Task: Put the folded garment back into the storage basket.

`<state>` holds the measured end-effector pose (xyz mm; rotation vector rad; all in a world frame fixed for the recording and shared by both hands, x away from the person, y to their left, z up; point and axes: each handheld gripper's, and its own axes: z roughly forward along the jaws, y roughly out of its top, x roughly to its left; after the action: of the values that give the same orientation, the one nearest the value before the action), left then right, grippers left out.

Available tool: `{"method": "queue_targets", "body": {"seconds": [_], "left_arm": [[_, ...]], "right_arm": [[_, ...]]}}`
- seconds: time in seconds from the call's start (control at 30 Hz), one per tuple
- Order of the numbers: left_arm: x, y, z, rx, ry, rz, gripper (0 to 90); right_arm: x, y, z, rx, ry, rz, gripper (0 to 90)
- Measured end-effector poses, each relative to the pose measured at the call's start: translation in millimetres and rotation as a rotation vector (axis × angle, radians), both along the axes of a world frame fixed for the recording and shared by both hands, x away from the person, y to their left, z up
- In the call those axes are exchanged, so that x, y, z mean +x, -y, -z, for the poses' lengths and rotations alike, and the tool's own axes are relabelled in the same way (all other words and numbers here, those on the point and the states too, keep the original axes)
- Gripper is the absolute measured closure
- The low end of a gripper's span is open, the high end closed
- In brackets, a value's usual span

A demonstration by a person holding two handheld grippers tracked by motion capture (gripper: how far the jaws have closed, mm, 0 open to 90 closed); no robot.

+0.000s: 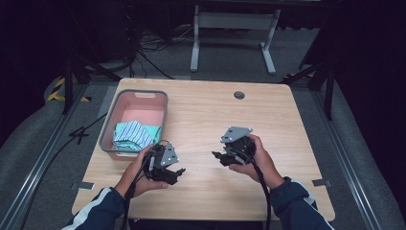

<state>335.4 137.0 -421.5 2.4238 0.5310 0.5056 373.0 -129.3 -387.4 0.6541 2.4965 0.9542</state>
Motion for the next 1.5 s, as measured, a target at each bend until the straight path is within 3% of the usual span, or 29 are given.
{"method": "queue_targets", "body": {"seconds": [0.13,0.27,0.37,0.47,0.6,0.87,0.93,1.03,1.2,1.33,1.5], "left_arm": [[-3.6,4.6,7.5,0.032,0.001,0.022,19.6],[-1.3,4.4,14.2,0.043,-0.007,-0.001,18.2],[-2.6,3.2,16.8,0.048,-0.008,0.011,18.0],[-4.7,2.8,20.1,0.044,-0.015,0.031,17.9],[-8.1,5.0,29.0,0.083,-0.012,0.047,17.9],[-10.3,1.8,42.7,0.071,-0.044,0.089,18.0],[-10.3,-1.1,44.0,0.050,-0.044,0.089,17.5],[-8.6,-8.9,47.8,-0.005,-0.099,0.083,17.5],[-4.9,-18.3,55.4,-0.112,-0.200,0.056,17.3],[-6.6,-22.0,61.1,-0.165,-0.191,0.058,15.0],[-6.3,-21.6,61.6,-0.165,-0.188,0.058,13.3]], "right_arm": [[-12.2,26.5,9.9,0.016,0.020,0.034,36.1],[-20.1,49.4,17.6,0.009,0.040,0.064,33.8],[-25.8,70.7,23.7,0.049,0.043,0.099,32.2],[-29.8,85.3,30.4,0.051,0.037,0.135,30.6],[-39.4,106.8,44.0,0.044,0.031,0.179,28.0],[-57.4,151.2,73.1,0.071,0.000,0.327,24.9],[-60.1,159.0,78.7,0.069,-0.011,0.350,24.7],[-63.2,168.1,87.4,0.085,-0.031,0.406,24.7],[-67.3,177.9,96.3,0.136,-0.061,0.421,24.6],[-67.9,182.2,98.5,0.169,-0.084,0.451,21.6],[-66.4,183.9,98.9,0.175,-0.100,0.455,20.9]]}}
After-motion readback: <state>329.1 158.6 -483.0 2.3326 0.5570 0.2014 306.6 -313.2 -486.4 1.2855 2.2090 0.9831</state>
